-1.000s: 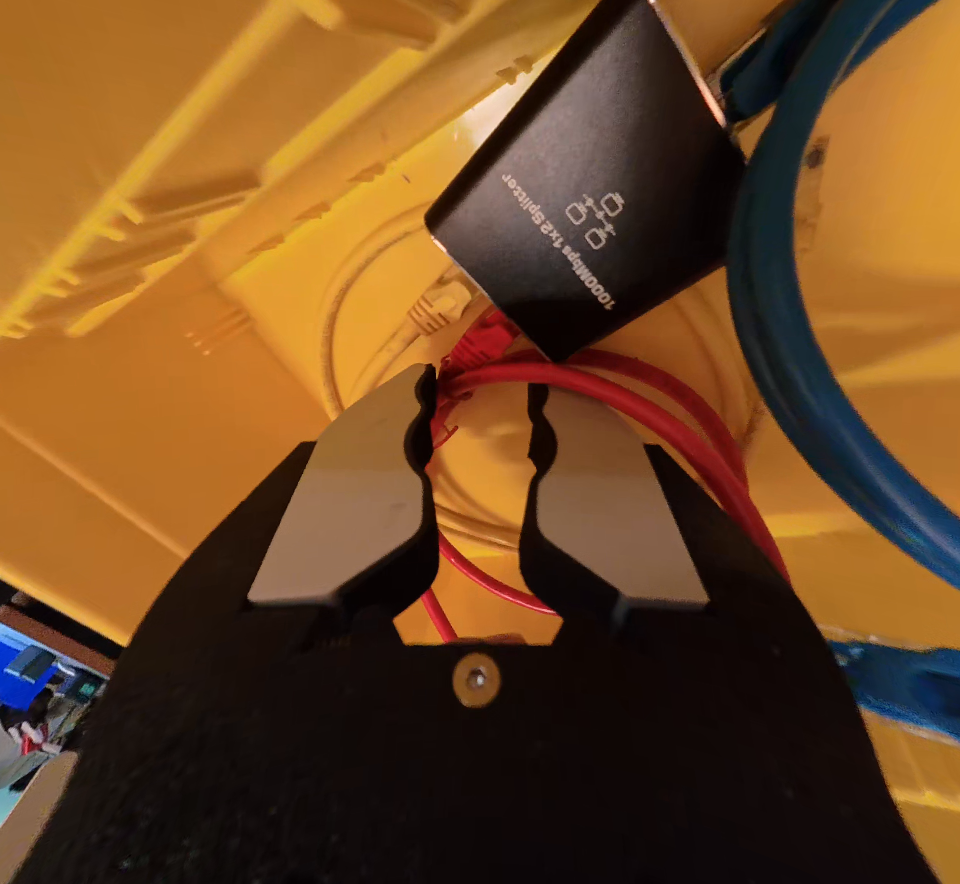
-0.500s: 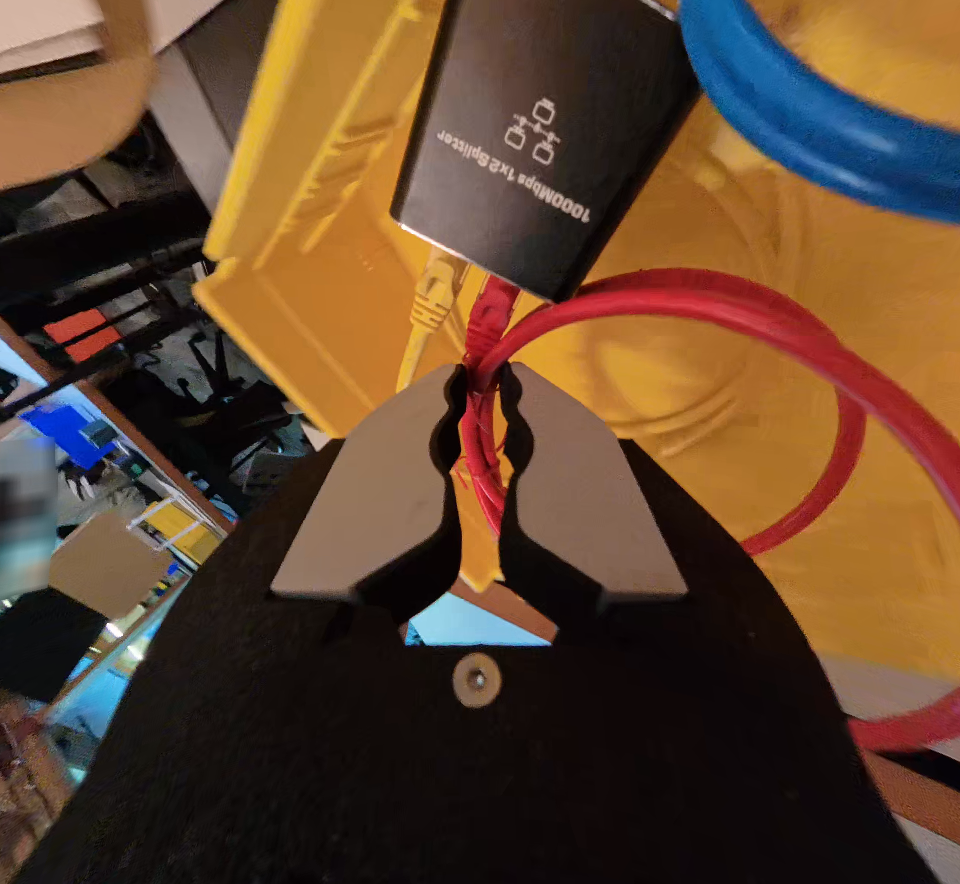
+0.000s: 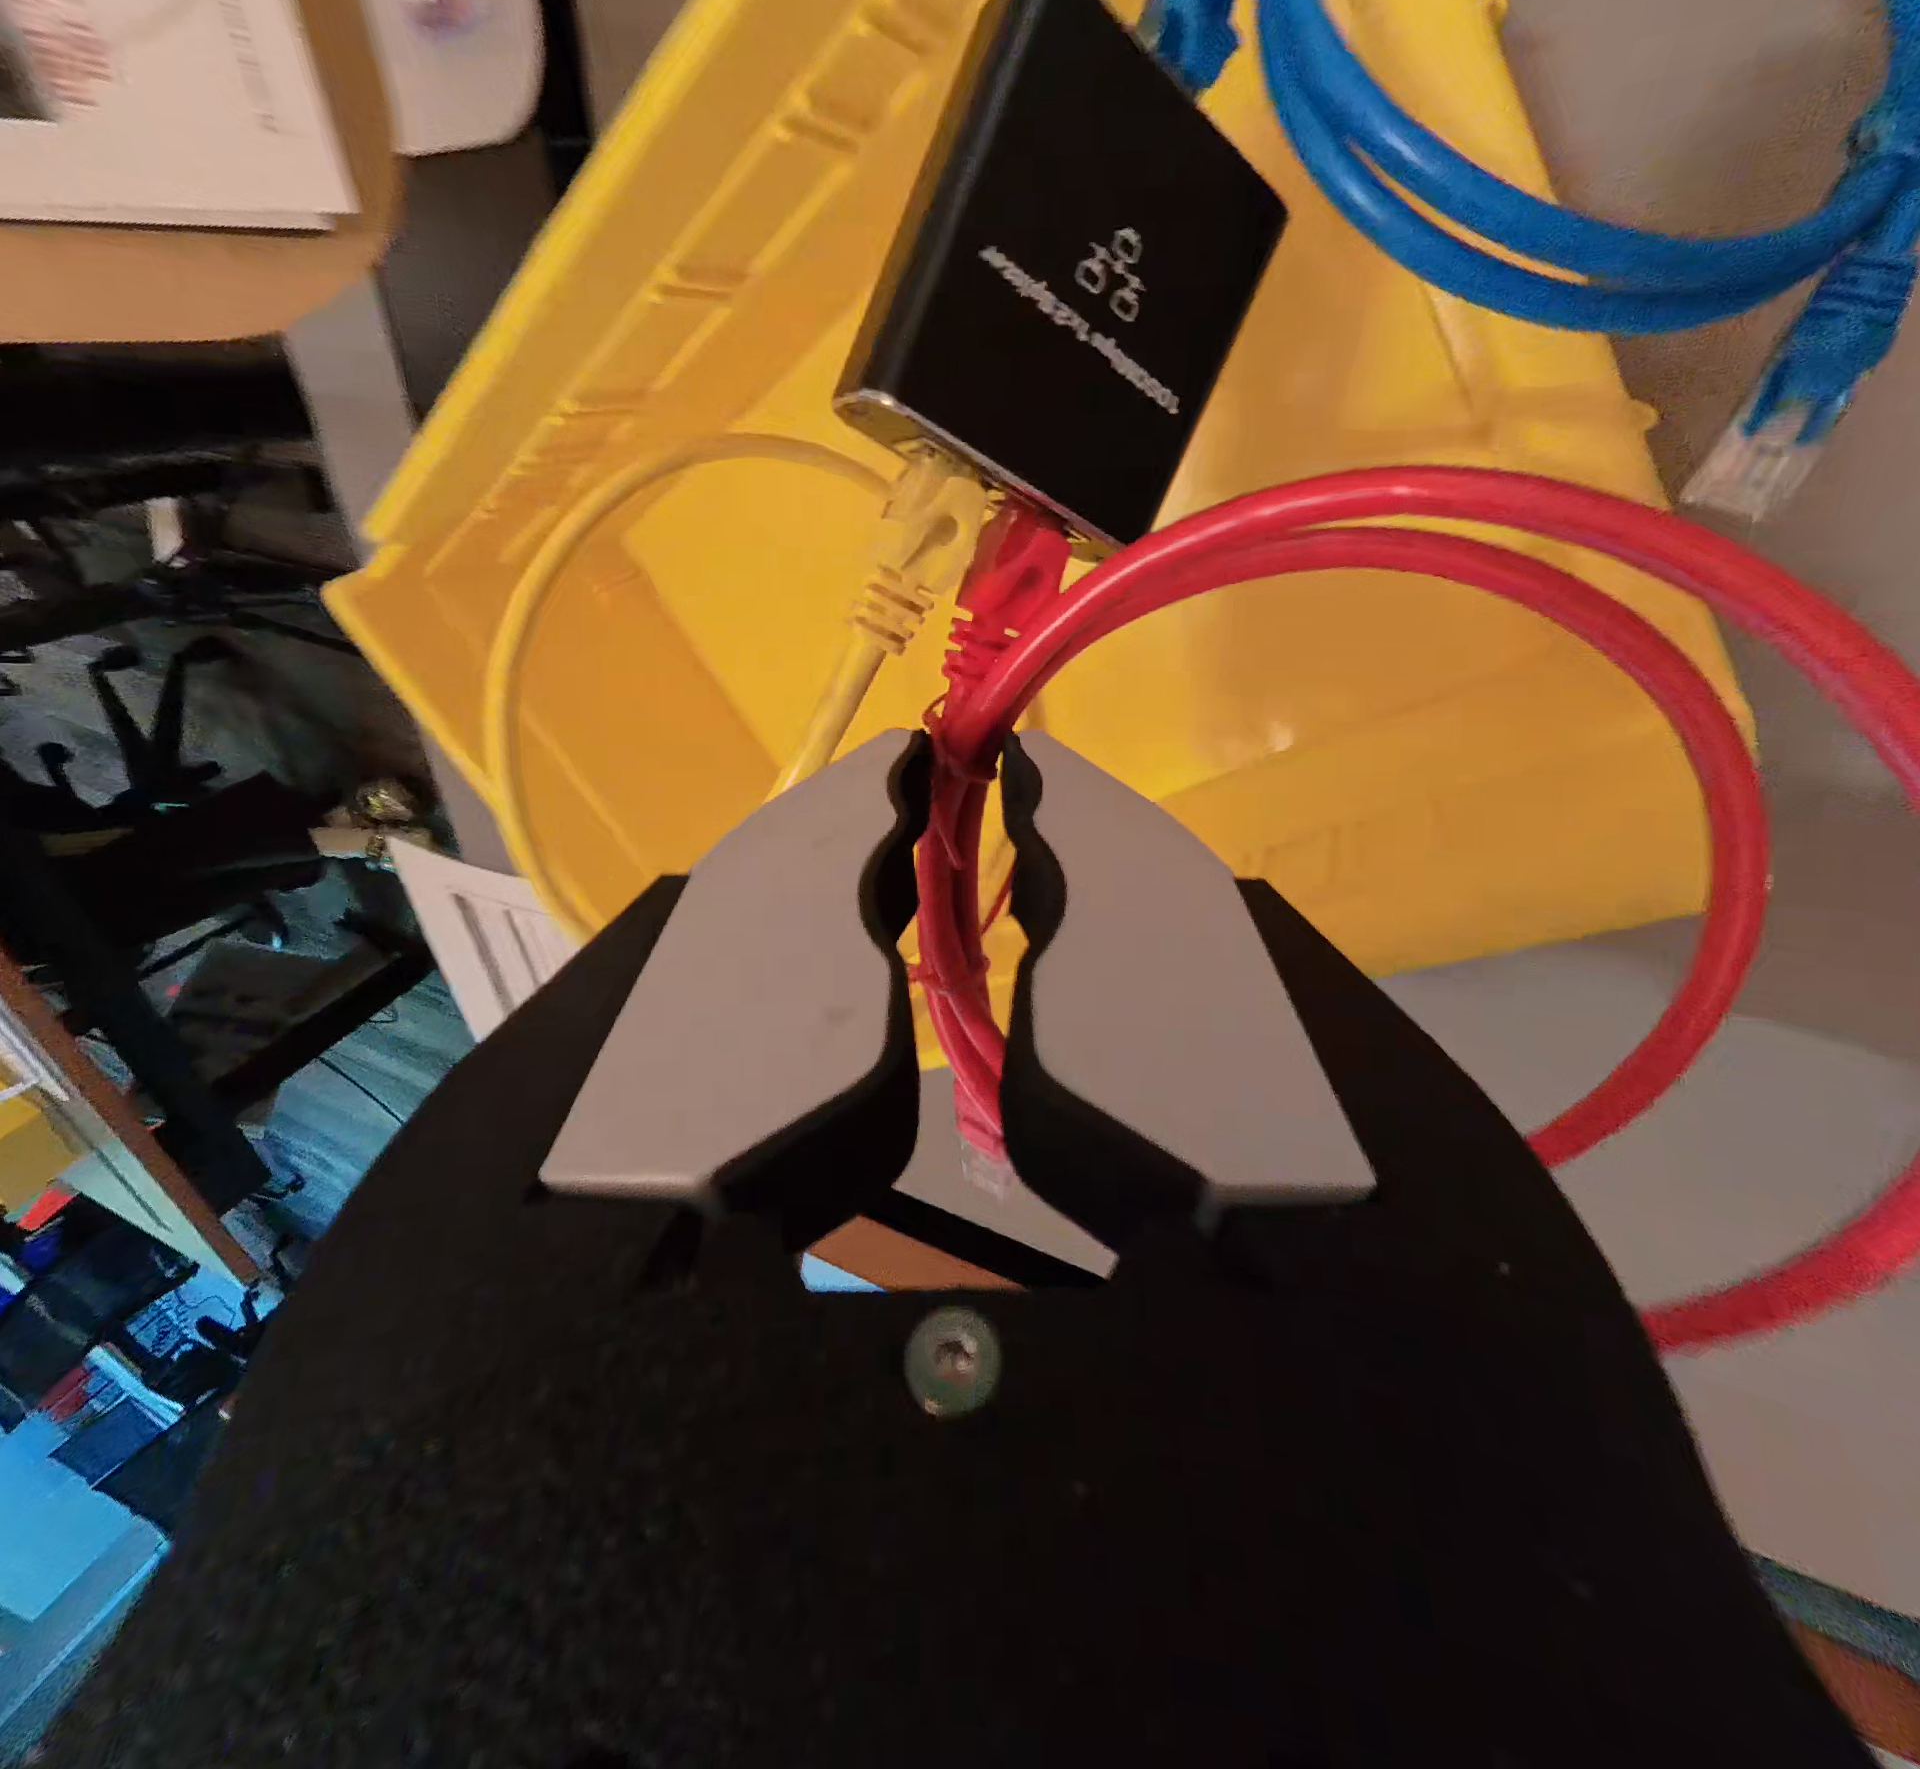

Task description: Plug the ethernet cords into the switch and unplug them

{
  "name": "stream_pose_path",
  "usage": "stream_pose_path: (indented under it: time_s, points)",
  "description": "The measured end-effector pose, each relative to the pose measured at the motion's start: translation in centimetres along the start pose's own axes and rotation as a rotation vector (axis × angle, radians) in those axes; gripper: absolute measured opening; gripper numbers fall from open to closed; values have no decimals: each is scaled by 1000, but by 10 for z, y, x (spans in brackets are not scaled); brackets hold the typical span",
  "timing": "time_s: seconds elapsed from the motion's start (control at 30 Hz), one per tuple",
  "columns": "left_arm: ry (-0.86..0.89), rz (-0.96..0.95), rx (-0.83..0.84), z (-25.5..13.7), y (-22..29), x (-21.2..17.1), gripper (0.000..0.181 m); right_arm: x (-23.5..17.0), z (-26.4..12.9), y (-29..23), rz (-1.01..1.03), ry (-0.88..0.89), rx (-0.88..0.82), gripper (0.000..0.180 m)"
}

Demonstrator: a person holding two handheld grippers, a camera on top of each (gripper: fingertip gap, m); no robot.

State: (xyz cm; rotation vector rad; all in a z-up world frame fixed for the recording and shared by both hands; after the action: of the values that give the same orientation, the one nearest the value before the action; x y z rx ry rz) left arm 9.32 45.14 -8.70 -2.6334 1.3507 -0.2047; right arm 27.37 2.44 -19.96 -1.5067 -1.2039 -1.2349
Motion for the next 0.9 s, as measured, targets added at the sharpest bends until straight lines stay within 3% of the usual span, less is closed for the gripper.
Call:
stream_pose_path:
  time_s: [0.2,0.33,0.5,0.67,0.9]
  points:
    - [-135,57,54,51,-8,11,15,-3,1,-1,3,-11,7,60]
    - [-310,107,276,45,-29,7,32,-4,1,0,4,-18,6,60]
    - [-28,266,252,24,-18,43,75,-3,0,2,21,-12,7,60]
    - [-115,595,292,61,0,54,62,-5,1,1,18,-26,19,60]
    - [-9,736,296,104,6,52,78,-8,3,0,-17,-65,24,60]
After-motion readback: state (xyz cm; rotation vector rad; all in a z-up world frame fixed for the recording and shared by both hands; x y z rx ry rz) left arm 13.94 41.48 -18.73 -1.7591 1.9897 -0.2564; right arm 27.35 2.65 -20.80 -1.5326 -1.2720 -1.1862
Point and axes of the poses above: each gripper's, where its closed fingertips meet, z out along the fingers, x out of its top, y = z × x across the jaws, the point moved 10 cm from there along -z, back along the fingers, and after that the axes turned 10 degrees about -x, right-handed, at the moved point
